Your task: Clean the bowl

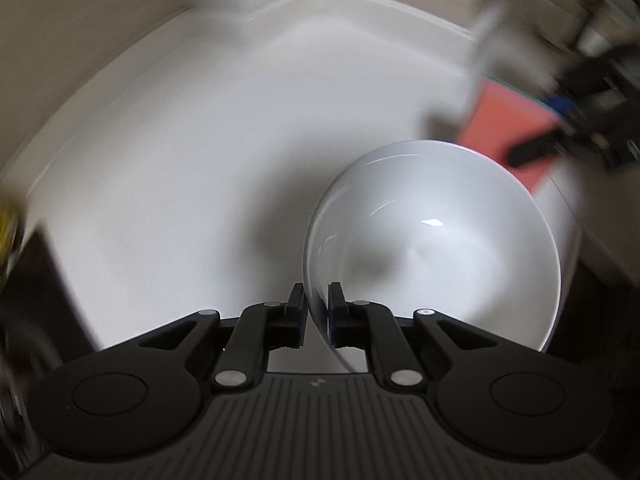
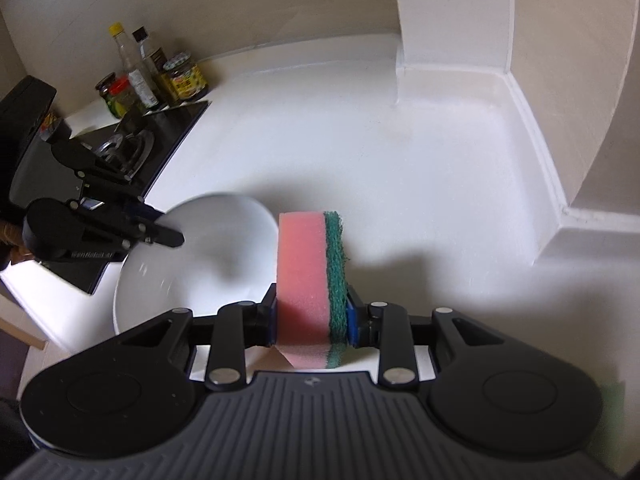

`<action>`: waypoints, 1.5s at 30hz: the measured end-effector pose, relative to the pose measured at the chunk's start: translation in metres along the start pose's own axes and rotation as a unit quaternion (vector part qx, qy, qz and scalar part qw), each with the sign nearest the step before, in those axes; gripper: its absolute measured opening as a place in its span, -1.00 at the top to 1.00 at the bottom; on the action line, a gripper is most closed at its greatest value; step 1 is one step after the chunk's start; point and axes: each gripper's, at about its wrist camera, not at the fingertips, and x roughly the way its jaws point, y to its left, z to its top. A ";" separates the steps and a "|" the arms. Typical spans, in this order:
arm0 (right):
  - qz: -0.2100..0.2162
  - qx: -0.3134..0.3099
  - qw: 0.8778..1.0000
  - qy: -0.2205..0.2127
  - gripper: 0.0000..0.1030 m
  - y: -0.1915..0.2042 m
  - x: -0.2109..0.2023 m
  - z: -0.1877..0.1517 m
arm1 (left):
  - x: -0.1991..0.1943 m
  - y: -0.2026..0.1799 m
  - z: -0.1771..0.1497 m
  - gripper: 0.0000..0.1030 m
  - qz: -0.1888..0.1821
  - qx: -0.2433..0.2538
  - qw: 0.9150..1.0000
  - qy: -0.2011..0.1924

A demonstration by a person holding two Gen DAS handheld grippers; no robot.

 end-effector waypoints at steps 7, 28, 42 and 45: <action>0.009 0.022 1.000 -0.008 0.48 -0.006 0.000 -0.001 | -0.012 -0.014 -0.010 0.73 0.065 -0.164 0.984 0.009; -0.021 0.058 0.998 -0.029 0.48 -0.004 0.006 0.004 | -0.011 -0.030 -0.007 0.59 0.052 -0.088 0.995 0.012; -0.069 -0.007 0.997 -0.038 0.48 0.031 -0.008 -0.022 | -0.005 -0.053 -0.026 0.69 0.087 -0.108 0.990 -0.023; -0.084 -0.015 0.996 -0.037 0.48 0.034 -0.007 -0.017 | -0.002 -0.058 -0.019 0.61 0.082 -0.039 0.996 -0.022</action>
